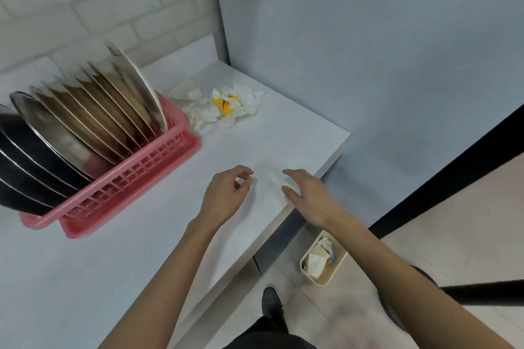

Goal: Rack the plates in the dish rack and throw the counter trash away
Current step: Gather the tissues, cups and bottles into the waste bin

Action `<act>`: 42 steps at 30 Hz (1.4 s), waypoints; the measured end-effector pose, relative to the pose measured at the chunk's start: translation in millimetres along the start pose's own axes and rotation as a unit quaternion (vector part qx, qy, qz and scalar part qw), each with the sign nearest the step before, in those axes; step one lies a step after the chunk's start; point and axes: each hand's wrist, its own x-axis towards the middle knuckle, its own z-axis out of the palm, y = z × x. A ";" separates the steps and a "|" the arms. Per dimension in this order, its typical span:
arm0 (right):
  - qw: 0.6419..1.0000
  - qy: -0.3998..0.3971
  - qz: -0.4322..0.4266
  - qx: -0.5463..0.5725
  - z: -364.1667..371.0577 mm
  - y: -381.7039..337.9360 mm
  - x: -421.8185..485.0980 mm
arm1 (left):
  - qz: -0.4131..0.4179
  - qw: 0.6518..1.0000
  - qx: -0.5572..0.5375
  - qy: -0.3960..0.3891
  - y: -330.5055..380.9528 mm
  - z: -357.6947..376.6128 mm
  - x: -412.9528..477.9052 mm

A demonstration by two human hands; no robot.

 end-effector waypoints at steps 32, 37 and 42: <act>0.962 0.026 0.076 -0.262 -1.1 14.4 182.5 | 0.011 0.985 -0.115 0.130 -70.9 16.2 166.3; 0.982 0.022 0.028 -0.186 -2.7 -2.0 204.1 | 0.053 0.983 0.068 0.164 -78.1 28.6 160.2; 0.986 0.046 -0.050 -0.153 -6.3 -29.8 251.1 | 0.039 0.984 0.090 0.148 -83.8 31.2 166.1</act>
